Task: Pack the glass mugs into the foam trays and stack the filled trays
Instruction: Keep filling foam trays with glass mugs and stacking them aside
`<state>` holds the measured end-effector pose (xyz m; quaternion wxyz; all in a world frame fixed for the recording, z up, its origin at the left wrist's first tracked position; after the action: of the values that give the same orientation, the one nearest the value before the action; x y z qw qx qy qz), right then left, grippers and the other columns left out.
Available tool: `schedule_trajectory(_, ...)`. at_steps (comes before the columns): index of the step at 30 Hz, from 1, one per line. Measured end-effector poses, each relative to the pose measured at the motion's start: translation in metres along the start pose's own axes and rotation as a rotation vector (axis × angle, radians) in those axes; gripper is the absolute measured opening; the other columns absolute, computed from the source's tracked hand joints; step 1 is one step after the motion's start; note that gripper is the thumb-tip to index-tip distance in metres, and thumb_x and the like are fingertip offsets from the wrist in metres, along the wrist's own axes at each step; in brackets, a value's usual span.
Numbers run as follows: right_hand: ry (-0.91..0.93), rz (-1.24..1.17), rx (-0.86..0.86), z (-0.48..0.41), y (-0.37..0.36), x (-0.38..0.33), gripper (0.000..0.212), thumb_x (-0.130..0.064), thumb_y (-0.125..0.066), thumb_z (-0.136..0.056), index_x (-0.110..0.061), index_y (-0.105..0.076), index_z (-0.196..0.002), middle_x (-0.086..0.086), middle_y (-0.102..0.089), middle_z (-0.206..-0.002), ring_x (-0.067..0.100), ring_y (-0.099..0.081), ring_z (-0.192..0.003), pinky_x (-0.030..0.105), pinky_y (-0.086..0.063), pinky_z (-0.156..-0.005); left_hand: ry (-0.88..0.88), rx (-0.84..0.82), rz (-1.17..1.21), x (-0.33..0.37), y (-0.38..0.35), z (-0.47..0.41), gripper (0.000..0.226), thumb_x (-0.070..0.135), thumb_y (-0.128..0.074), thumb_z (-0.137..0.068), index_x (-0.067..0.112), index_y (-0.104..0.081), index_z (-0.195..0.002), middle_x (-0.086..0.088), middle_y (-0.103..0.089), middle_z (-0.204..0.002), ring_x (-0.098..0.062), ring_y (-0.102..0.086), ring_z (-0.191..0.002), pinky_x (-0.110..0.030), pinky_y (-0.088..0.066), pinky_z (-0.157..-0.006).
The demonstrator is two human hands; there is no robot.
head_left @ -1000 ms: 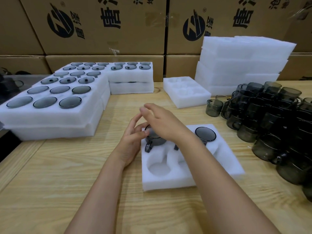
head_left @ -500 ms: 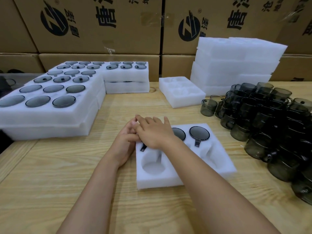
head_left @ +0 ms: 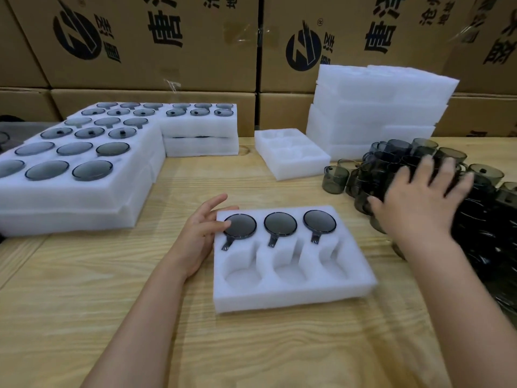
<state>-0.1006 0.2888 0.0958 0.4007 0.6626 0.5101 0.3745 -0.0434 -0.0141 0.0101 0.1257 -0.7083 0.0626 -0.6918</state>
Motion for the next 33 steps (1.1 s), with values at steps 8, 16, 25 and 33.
schedule_trajectory(8, -0.135, 0.215, -0.129, -0.02, -0.021, 0.027, 0.037, -0.032, -0.05, -0.092, -0.012, -0.05, -0.124, 0.019, -0.034, -0.144, 0.041, -0.011, -0.14, 0.06, 0.002, -0.111, 0.0, 0.025, 0.006, 0.002, -0.002, 0.002, 0.068, 0.004, -0.066, -0.066, 0.018, -0.051, -0.131, -0.006, -0.071, -0.11, -0.023, -0.068, -0.099, -0.032, -0.055, -0.081)
schedule_trajectory(16, -0.085, 0.222, -0.124, -0.023, -0.013, 0.026, 0.022, -0.016, -0.053, -0.088, -0.008, -0.055, -0.109, 0.014, -0.055, -0.12, 0.036, -0.029, -0.132, 0.062, 0.003, -0.111, 0.001, 0.048, 0.0, 0.003, -0.004, 0.004, 0.051, 0.026, -0.059, -0.075, 0.022, -0.054, -0.125, -0.006, -0.071, -0.112, -0.024, -0.067, -0.103, -0.042, -0.05, -0.092)
schedule_trajectory(25, 0.179, -0.483, 0.09, 0.018, 0.008, 0.008, 0.009, -0.011, -0.062, -0.085, -0.004, -0.058, -0.09, 0.018, -0.058, -0.111, 0.038, -0.043, -0.122, 0.043, -0.022, -0.106, 0.006, 0.072, -0.001, 0.003, -0.002, 0.005, 0.052, 0.032, -0.057, -0.075, 0.022, -0.055, -0.126, -0.008, -0.07, -0.113, -0.025, -0.066, -0.105, -0.044, -0.048, -0.095)
schedule_trajectory(33, 0.133, -1.321, -0.004, 0.057, -0.03, -0.01, 0.021, -0.013, -0.062, -0.083, -0.025, -0.046, -0.077, -0.018, -0.046, -0.134, 0.016, -0.058, -0.104, 0.038, -0.044, -0.091, -0.009, 0.136, 0.003, 0.007, -0.004, 0.009, 0.056, 0.027, -0.061, -0.077, 0.014, -0.052, -0.13, -0.009, -0.069, -0.113, -0.026, -0.065, -0.104, -0.044, -0.046, -0.096)
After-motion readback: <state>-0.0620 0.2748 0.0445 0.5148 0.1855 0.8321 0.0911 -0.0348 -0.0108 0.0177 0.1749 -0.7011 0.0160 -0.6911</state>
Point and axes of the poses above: each hand's wrist, its own z-axis away from the middle knuckle, its own y-axis out of the back of the hand, x = y × z, the point moved 1 cm from there along -z, towards the middle knuckle
